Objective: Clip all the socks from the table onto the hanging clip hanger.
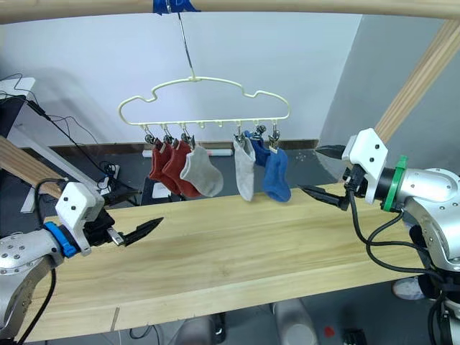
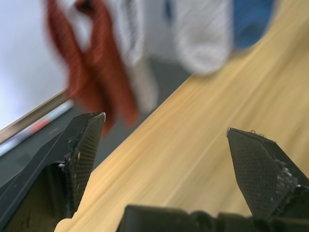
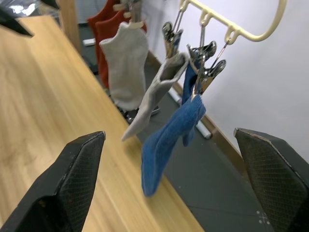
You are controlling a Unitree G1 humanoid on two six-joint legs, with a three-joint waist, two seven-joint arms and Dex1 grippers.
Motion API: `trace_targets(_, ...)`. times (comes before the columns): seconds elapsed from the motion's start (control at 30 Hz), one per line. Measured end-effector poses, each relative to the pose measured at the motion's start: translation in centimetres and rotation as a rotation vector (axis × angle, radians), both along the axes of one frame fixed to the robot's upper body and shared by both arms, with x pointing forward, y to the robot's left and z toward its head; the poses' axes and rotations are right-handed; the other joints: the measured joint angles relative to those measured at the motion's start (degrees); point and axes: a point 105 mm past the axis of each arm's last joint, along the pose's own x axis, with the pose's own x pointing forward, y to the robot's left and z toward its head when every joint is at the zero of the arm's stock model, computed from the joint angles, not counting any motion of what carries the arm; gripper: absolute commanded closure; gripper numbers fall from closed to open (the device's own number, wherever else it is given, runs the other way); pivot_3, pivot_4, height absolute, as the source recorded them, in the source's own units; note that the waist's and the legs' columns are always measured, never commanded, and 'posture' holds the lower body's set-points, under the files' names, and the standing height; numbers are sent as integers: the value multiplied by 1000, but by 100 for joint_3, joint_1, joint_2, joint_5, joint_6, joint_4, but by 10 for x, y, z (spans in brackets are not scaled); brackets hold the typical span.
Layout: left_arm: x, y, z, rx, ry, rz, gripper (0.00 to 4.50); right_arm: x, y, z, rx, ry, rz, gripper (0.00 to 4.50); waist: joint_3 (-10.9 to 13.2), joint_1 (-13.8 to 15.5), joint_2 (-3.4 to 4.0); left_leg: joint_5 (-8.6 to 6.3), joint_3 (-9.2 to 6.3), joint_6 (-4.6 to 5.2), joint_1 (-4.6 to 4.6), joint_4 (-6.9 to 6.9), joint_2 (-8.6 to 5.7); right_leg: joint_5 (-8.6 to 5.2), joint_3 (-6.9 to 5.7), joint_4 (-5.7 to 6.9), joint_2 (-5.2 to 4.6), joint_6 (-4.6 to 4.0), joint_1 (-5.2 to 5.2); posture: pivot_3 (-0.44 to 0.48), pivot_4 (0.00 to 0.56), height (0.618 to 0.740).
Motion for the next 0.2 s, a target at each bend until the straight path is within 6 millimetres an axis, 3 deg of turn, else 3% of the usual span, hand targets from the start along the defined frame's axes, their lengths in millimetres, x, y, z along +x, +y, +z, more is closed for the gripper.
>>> trace_targets(0.07, 5, 11, 8, -2, -23, 34, 34, 1, -2, -1, -8, -3, -2, 8, -42, 23, 3, 0, 1, 0, 0, -1, 0, 1, 0, 0, 0, -3, -1, -126, 166, 740)
trace_targets(0.2, 10, 11, 17, -9, -47, 35, 34, 1, -2, 2, -10, -15, 11, 8, -84, 62, 2, 0, 6, -1, 0, 0, 0, 16, 2, -1, -2, -27, 0, -124, 159, 740)
